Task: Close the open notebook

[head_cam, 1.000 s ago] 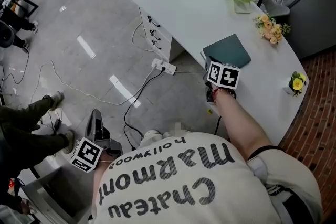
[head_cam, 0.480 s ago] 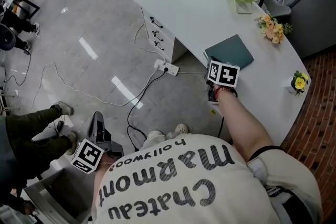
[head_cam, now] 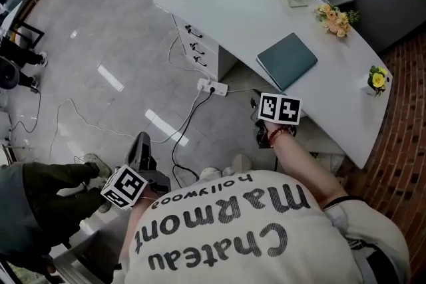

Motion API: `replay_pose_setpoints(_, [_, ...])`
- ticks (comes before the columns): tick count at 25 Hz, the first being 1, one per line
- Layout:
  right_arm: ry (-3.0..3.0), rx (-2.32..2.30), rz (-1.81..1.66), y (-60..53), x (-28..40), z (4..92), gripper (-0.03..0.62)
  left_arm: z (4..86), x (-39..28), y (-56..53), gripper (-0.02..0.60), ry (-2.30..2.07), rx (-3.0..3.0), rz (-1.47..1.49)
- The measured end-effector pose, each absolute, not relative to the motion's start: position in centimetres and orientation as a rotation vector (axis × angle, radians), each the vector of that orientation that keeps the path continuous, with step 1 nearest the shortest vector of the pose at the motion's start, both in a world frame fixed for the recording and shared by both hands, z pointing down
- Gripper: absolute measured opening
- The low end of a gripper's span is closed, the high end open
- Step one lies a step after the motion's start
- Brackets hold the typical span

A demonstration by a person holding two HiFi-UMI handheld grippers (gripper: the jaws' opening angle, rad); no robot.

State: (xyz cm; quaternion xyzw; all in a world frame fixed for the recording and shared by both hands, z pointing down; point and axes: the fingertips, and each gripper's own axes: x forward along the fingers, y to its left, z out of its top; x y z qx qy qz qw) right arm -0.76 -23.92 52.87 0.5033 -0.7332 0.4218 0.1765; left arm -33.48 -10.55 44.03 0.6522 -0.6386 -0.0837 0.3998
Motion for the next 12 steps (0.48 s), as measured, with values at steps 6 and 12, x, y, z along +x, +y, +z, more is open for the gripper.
replay_pose_setpoints(6, [-2.199, 1.433, 1.486, -19.2, -3.5, 49.1, 0.003, 43.7, -31.2, -11.8, 0.002, -1.449, 1.77, -0.171])
replay_pose_setpoints(12, [-2.605, 1.551, 1.356, -16.9, -3.8, 40.1, 0.003, 41.5, -28.8, -12.9, 0.002, -1.286, 1.947, -0.126])
